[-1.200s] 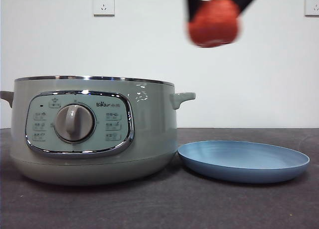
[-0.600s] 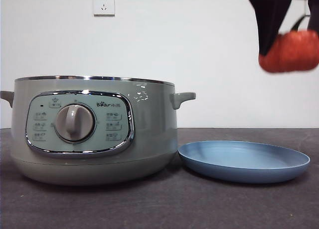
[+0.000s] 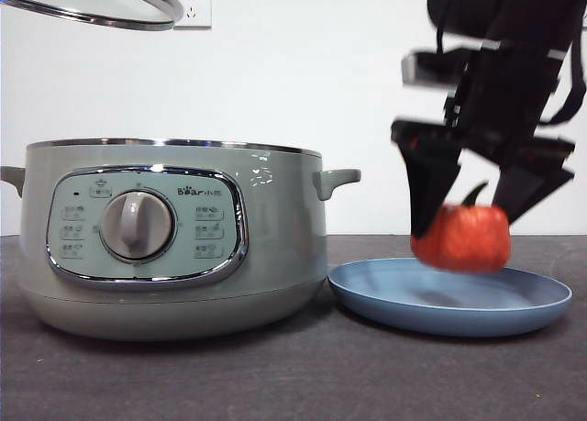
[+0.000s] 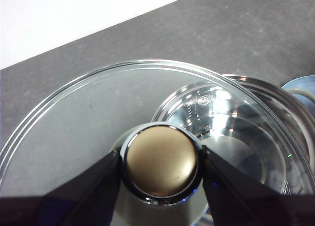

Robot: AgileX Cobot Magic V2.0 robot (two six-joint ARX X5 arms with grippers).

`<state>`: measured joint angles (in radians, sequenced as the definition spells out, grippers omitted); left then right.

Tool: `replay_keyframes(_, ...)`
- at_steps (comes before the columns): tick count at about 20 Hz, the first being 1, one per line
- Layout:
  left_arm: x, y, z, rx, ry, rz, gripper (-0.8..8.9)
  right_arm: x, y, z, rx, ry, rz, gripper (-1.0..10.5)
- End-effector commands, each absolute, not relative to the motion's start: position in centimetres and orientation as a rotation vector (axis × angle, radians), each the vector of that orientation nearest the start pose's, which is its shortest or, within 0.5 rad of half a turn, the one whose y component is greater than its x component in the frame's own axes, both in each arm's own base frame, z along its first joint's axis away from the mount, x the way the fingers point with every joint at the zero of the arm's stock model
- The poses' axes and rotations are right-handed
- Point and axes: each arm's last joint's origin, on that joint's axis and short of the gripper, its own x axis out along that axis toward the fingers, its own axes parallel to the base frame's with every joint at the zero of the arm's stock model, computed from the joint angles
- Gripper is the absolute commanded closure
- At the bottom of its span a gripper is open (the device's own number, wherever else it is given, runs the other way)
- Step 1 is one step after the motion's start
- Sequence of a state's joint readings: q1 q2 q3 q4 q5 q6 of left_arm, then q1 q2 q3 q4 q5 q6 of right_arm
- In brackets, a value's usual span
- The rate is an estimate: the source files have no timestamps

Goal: Take the pumpkin out from the steamer,put the pumpkin in the blue plate,close the lid

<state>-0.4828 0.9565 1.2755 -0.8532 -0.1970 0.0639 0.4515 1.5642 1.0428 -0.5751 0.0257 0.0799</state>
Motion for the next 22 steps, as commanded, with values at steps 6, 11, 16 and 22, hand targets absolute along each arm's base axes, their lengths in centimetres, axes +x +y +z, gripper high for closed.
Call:
replay_keyframes(6,14.6,-7.1,41.8,0.213,0.394,-0.318,8.21,28.1,13.7,17.8,-0.187,1.200,0.363,7.1)
replay_keyframes(11,14.6,-7.1,41.8,0.213,0.394,-0.318,8.21,28.1,13.8,17.8,-0.183,1.201,0.360,3.8)
replay_keyframes(16,14.6,-7.1,41.8,0.211,0.390,-0.319,8.21,27.9,13.7,18.5,-0.179,1.189,0.364,3.8)
replay_keyframes(22,15.4,-7.9,41.9,0.177,0.363,-0.421,8.22,25.8,12.6,23.4,-0.135,1.056,0.375,3.8)
